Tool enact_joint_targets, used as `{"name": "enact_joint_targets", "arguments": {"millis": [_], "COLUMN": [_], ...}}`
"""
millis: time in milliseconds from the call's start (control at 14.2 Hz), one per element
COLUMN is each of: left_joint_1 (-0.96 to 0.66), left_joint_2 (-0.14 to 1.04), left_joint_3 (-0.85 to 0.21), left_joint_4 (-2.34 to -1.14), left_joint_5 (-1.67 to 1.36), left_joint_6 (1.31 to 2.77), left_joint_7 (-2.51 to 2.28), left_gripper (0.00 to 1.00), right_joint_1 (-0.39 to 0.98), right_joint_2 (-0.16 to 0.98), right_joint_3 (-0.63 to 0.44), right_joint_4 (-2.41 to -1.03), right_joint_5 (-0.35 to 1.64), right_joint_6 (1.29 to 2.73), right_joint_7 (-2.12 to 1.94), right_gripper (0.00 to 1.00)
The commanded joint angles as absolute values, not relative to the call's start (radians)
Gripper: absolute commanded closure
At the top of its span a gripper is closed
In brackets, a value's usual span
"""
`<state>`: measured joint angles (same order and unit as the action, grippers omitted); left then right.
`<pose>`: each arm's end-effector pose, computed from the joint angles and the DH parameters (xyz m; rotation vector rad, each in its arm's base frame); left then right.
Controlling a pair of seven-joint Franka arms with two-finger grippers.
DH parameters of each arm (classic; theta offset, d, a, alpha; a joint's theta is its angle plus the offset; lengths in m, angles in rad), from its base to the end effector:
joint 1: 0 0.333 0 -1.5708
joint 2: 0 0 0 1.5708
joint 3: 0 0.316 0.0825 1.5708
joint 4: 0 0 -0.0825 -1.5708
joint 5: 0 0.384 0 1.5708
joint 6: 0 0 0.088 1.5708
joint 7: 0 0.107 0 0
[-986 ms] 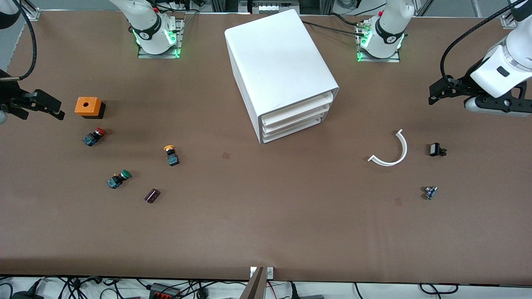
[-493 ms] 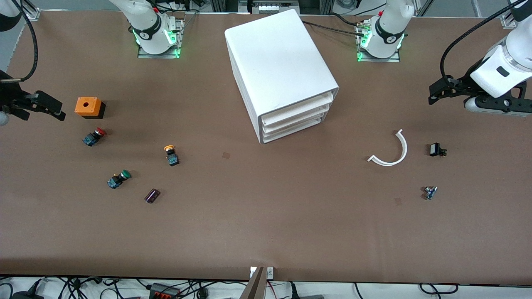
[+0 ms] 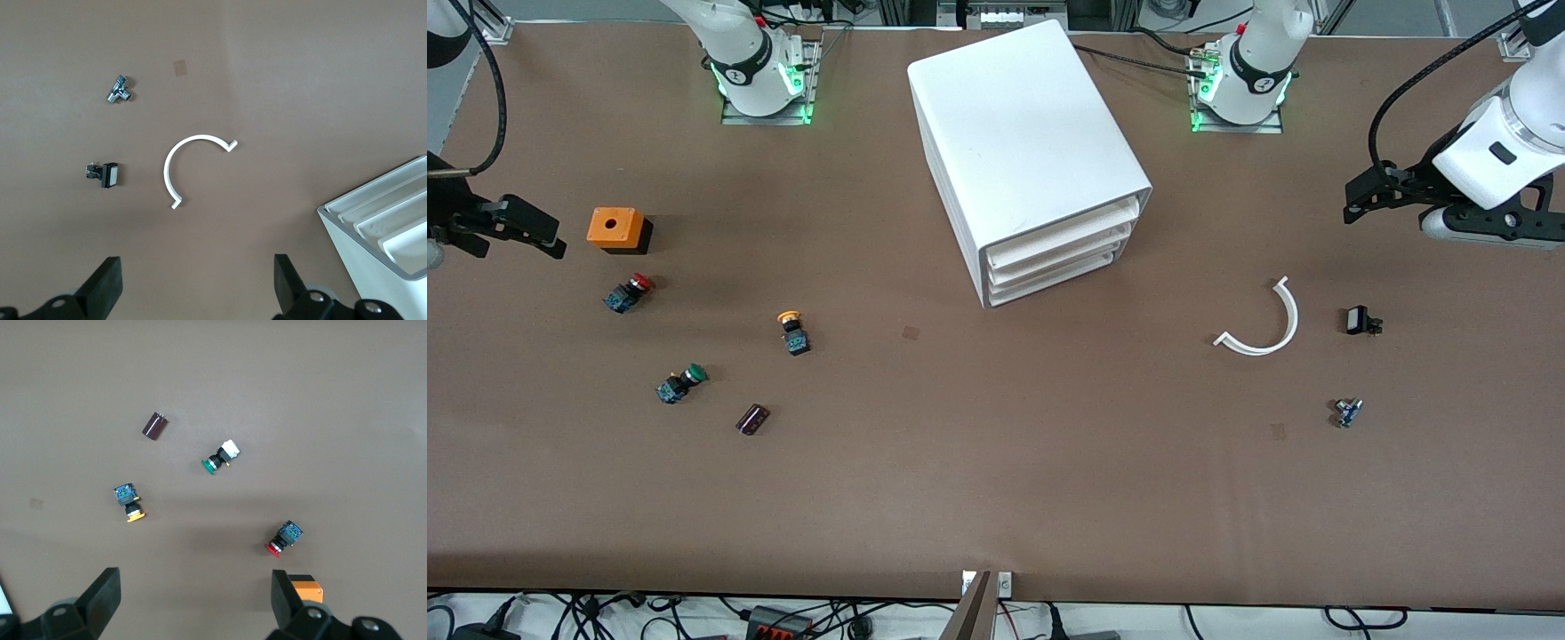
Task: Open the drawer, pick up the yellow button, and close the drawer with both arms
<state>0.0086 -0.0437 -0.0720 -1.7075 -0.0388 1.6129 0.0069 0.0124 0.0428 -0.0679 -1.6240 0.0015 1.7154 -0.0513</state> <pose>0.5397 -0.0390 0.5874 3.1047 -0.1049 -0.0808 0.5783 -0.0312 0.5879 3.1367 -0.0067 0.0762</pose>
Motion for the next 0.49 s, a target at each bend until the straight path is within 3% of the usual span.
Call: {"name": "enact_joint_targets", "arguments": {"millis": [0, 423], "left_joint_1": [0.005, 0.002], "left_joint_2": [-0.029, -0.029], "left_joint_3": [-0.071, -0.072], "left_joint_4": [-1.675, -1.675], "left_joint_5": [-0.045, -0.044], "left_joint_6": [1.591, 1.591], "left_joint_7": [0.009, 0.009], "left_gripper": [0.00, 0.00], "right_joint_1": [0.011, 0.012], "right_joint_2": [0.035, 0.020], "right_joint_3": [-0.063, -0.063], "right_joint_4": [-1.618, -1.586], "right_joint_5": [-0.009, -0.011], "right_joint_6": [1.704, 1.617], "right_joint_7": [-0.066, -0.066], "right_gripper": [0.00, 0.00]}}
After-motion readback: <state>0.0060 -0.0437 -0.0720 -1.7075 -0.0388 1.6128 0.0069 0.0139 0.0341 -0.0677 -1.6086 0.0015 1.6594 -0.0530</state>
